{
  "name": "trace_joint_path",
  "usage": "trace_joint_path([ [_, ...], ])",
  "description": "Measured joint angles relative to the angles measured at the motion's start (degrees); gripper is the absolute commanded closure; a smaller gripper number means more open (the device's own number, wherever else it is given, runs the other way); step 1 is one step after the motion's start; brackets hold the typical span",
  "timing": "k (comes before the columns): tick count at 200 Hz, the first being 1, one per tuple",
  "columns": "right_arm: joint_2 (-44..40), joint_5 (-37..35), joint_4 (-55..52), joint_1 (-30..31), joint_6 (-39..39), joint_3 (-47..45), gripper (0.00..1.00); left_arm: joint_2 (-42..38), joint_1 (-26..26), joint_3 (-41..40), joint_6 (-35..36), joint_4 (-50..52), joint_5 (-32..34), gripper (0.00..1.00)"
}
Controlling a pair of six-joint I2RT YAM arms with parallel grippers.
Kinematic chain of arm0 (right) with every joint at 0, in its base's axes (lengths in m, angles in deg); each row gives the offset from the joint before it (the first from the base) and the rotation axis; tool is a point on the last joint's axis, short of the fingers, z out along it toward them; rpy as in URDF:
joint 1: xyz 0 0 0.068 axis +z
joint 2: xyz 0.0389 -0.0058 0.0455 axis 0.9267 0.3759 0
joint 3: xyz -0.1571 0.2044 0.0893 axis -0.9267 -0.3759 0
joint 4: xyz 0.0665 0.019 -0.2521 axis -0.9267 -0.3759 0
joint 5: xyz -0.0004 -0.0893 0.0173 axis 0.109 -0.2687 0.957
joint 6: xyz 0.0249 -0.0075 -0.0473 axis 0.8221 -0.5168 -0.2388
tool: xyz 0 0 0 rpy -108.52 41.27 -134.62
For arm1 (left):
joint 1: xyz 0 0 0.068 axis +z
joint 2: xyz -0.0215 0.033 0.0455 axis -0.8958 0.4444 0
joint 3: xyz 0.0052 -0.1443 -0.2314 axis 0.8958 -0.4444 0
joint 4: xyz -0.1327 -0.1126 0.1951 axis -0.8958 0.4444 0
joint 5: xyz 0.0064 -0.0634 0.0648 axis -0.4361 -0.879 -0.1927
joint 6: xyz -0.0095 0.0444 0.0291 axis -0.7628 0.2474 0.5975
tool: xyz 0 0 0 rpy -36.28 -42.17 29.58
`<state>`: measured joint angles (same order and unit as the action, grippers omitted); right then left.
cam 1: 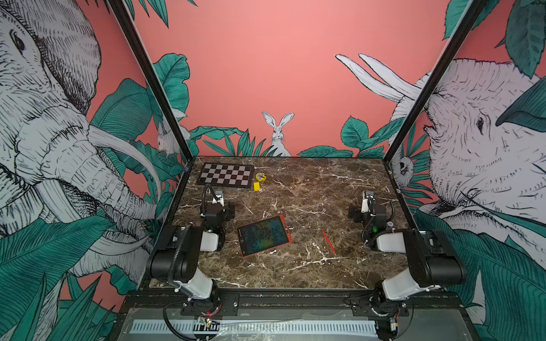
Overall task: Place the stylus back onto the writing tablet
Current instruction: Pick up the stylus from the center of the board.
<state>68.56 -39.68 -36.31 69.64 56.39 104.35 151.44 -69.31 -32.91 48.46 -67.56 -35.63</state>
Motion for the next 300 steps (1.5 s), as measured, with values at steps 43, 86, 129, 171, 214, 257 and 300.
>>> trace_joint_path([
  [43, 0.0, 0.0, 0.0, 0.0, 0.0, 0.0, 0.01, 0.0, 0.0, 0.0, 0.0, 0.0, 0.0, 0.00],
  [86, 0.0, 0.0, 0.0, 0.0, 0.0, 0.0, 0.01, 0.0, 0.3, 0.0, -0.2, 0.0, -0.5, 0.00],
  [129, 0.0, 0.0, -0.3, 0.0, 0.0, 0.0, 0.01, 0.0, 0.3, 0.0, -0.2, 0.0, -0.6, 0.00],
  [171, 0.0, 0.0, -0.3, 0.0, 0.0, 0.0, 0.01, 0.0, 0.3, 0.0, -0.3, 0.0, -0.6, 0.01],
  [214, 0.0, -0.1, 0.0, 0.0, 0.1, 0.0, 0.01, -0.1, 0.2, 0.0, 0.1, 0.1, -1.7, 0.11],
  [257, -7.0, -2.0, -3.0, 0.0, 0.6, -0.7, 0.05, -9.1, -2.3, 0.1, 1.7, 5.9, 0.0, 0.12],
  [300, -15.7, -4.9, -9.2, 0.0, 2.8, 0.5, 0.06, -19.1, -4.4, 7.1, -1.1, 17.7, 5.8, 0.02],
])
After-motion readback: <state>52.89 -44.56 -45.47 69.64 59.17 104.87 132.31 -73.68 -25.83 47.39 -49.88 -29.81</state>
